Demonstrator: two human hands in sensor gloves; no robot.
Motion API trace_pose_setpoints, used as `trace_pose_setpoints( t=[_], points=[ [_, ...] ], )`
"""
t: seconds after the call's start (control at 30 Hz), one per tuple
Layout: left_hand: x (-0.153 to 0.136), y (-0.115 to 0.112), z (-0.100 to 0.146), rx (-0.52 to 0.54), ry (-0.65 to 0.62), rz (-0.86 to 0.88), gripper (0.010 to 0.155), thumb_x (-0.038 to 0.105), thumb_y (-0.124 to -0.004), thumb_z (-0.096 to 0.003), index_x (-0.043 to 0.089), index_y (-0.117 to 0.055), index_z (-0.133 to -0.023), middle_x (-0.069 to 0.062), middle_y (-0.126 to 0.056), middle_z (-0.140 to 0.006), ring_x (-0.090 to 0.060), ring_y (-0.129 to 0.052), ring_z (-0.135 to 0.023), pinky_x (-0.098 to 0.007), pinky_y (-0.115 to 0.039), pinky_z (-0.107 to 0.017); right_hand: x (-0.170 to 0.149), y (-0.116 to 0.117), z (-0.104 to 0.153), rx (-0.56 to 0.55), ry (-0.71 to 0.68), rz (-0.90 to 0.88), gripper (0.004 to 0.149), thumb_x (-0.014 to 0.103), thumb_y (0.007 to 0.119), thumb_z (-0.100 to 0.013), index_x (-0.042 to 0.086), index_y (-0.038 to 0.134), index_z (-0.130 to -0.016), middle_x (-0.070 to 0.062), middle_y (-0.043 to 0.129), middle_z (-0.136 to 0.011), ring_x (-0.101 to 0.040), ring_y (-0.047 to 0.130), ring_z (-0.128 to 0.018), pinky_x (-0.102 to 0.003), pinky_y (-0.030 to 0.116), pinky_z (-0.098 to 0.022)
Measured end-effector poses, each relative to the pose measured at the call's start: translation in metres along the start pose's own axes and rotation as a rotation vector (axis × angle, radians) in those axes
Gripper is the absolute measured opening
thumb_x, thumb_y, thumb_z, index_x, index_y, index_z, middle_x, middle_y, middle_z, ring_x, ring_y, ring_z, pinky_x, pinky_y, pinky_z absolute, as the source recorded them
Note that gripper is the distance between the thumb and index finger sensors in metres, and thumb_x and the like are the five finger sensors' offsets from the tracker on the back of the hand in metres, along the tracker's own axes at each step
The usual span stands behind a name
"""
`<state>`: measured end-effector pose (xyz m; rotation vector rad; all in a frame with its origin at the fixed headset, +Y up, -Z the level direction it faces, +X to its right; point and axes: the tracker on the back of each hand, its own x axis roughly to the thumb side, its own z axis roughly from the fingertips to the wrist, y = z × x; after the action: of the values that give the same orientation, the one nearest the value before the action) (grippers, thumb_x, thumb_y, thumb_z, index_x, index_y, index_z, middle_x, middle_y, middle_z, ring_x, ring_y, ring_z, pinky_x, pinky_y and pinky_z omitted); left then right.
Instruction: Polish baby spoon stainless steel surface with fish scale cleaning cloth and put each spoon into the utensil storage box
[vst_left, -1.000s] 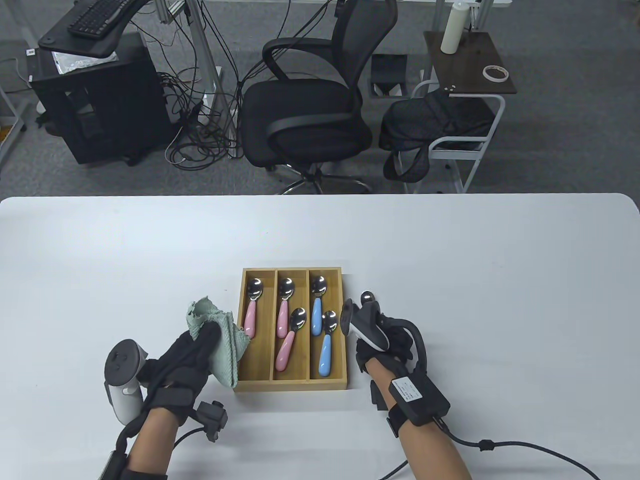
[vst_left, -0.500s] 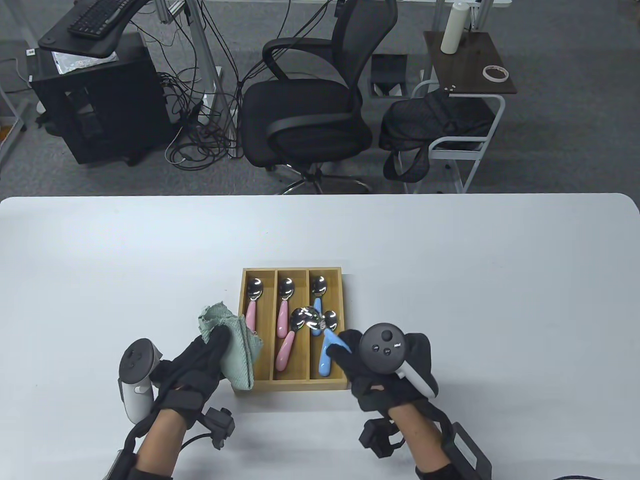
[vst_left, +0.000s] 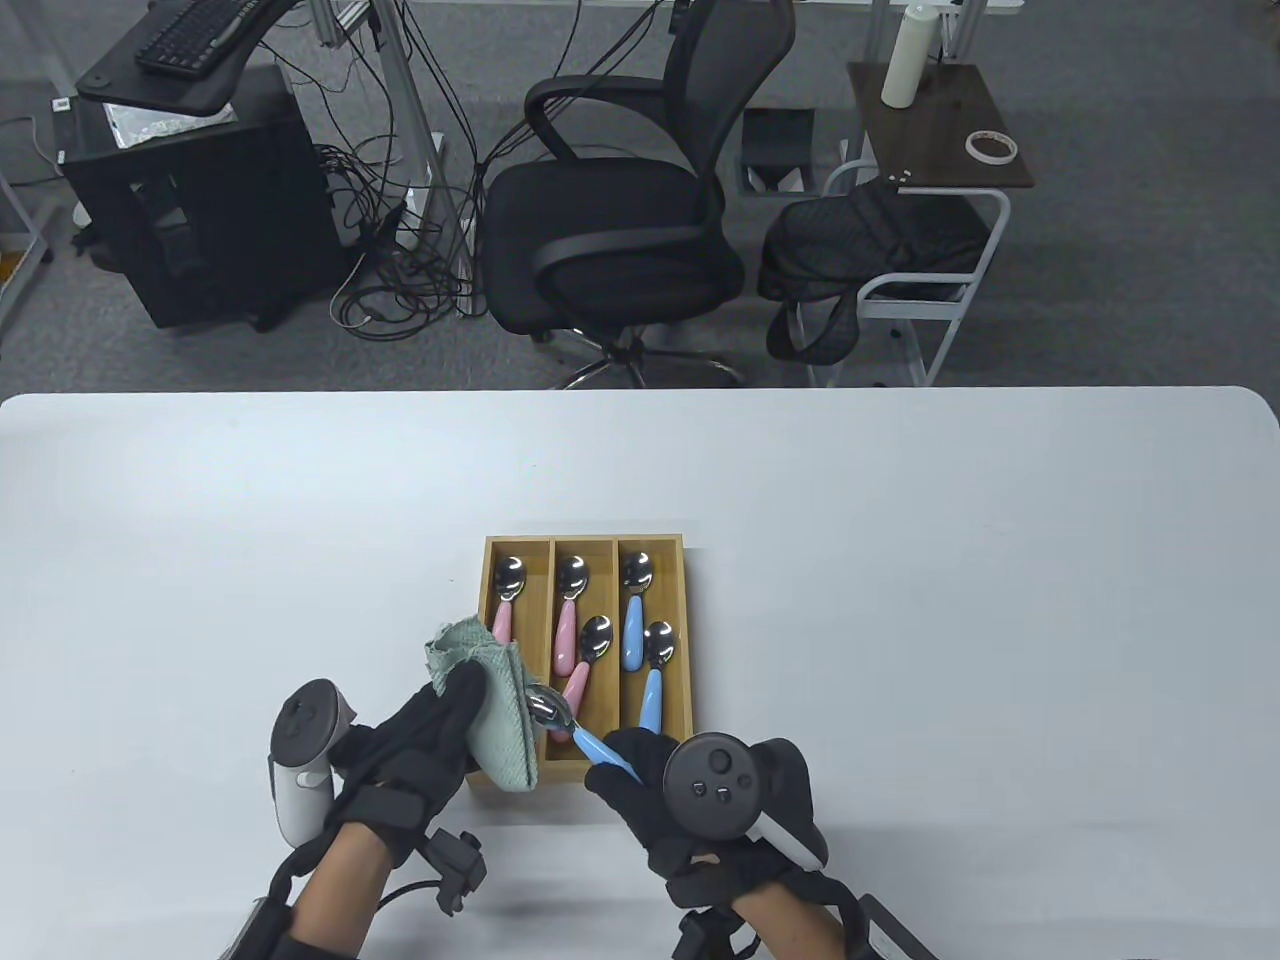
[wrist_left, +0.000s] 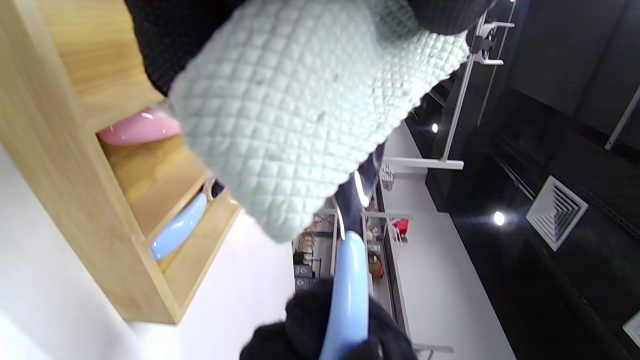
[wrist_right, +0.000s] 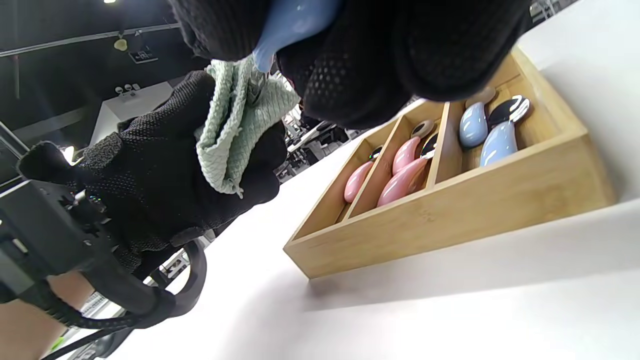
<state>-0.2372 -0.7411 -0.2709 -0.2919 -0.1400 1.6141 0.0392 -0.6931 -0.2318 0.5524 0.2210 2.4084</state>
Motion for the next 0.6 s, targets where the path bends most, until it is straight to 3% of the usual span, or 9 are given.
trace_pose_setpoints(
  t=[0.13,0.23,0.33,0.47,0.6],
  points=[
    [0.0,-0.009,-0.001,-0.049,-0.007,-0.026,0.057,0.051,-0.058,-0.0641,0.009,-0.07,-0.102,-0.011,-0.088,-0.091,-0.029,-0.102,-0.074,-0.048,-0.085,-0.057,-0.003,0.003,-0.001,0.048,-0.047,-0.081,0.047,0.045,0.061,-0.065,0.012,0.064,-0.099,-0.008,0.082,-0.081,-0.017,0.096,-0.052,-0.032,0.088,-0.041],
    [0.001,-0.024,-0.002,-0.117,0.002,-0.098,0.057,0.05,-0.069,-0.0605,0.008,-0.073,-0.099,-0.011,-0.091,-0.086,-0.025,-0.105,-0.066,-0.045,-0.088,-0.053,-0.002,0.011,-0.002,0.098,-0.07,-0.125,0.047,0.045,0.061,-0.064,0.013,0.064,-0.099,-0.007,0.082,-0.08,-0.016,0.096,-0.052,-0.031,0.088,-0.041],
    [0.001,-0.029,-0.001,0.007,-0.001,-0.264,0.059,0.058,-0.077,-0.0524,0.012,-0.078,-0.09,-0.004,-0.096,-0.073,-0.015,-0.108,-0.053,-0.039,-0.092,-0.046,-0.001,0.015,-0.002,0.09,-0.065,-0.082,0.047,0.045,0.061,-0.064,0.012,0.066,-0.097,-0.007,0.084,-0.079,-0.016,0.096,-0.049,-0.031,0.089,-0.039],
    [0.005,-0.027,0.001,0.036,-0.018,-0.331,0.059,0.058,-0.073,-0.0535,0.009,-0.084,-0.085,-0.003,-0.101,-0.065,-0.011,-0.111,-0.046,-0.035,-0.096,-0.04,-0.001,0.014,-0.002,0.07,-0.059,-0.069,0.047,0.045,0.06,-0.064,0.012,0.065,-0.098,-0.007,0.084,-0.078,-0.016,0.096,-0.049,-0.031,0.089,-0.038],
    [0.004,-0.028,0.001,-0.034,-0.012,-0.235,0.056,0.049,-0.065,-0.06,0.004,-0.08,-0.09,-0.008,-0.1,-0.07,-0.015,-0.112,-0.051,-0.037,-0.096,-0.042,-0.004,0.011,-0.002,0.047,-0.047,-0.087,0.048,0.045,0.058,-0.065,0.01,0.064,-0.098,-0.007,0.082,-0.078,-0.015,0.095,-0.048,-0.031,0.088,-0.038]
  ],
)
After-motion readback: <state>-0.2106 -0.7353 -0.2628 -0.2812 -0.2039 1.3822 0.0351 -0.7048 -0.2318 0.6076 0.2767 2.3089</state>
